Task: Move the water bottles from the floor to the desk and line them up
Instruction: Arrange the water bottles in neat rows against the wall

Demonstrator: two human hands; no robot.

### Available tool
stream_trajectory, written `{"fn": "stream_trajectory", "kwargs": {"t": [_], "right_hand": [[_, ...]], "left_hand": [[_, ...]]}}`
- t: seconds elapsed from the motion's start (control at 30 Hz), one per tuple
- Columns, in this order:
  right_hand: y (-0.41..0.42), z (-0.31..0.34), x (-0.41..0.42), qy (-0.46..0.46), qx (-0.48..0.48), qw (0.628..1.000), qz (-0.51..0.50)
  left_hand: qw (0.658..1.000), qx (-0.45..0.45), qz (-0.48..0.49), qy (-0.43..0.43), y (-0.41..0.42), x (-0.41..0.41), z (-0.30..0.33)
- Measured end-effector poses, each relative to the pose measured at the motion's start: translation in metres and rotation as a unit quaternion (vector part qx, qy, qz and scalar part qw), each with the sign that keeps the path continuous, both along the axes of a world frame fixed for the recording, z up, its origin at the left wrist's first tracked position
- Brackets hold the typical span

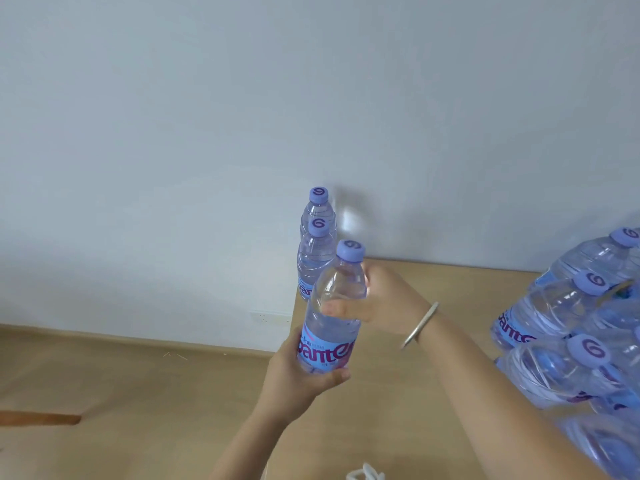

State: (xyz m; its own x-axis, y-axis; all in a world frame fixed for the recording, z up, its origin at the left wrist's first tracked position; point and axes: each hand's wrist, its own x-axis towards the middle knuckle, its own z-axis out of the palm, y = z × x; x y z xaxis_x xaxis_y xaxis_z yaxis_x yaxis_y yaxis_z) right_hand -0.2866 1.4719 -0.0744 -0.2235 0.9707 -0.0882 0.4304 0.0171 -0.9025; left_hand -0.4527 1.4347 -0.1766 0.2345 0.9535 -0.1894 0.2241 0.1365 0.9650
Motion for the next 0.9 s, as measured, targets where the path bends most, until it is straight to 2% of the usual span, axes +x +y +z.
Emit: {"fn": "stream_trajectory", "kwargs": {"t": [0.1, 0.2, 0.3, 0.47, 0.67, 0.9], "right_hand": [[0.006, -0.013, -0.007, -0.014, -0.023, 1.000, -0.008], [0.016, -0.025, -0.010, -0.028, -0.036, 0.999, -0.014], [0.021, -0.032, -0.011, -0.037, -0.041, 0.998, -0.031], [0.027, -0.042, -0.010, -0.043, -0.057, 0.996, -0.060], [0.029, -0.049, -0.015, -0.054, -0.061, 0.994, -0.067], [0.030, -0.052, -0.027, -0.053, -0.012, 0.997, -0.051]], "left_hand": [[0.995, 0.044, 0.020, 0.082, 0.011, -0.003, -0.013], [0.992, 0.049, 0.036, 0.109, 0.016, -0.003, -0.019], [0.992, 0.036, 0.039, 0.112, 0.021, 0.000, -0.024], [0.997, 0.022, 0.040, 0.068, 0.027, 0.005, -0.028], [0.994, -0.007, 0.061, 0.085, 0.035, 0.007, -0.031], [0.991, -0.011, 0.061, 0.120, 0.045, 0.005, -0.033]]}}
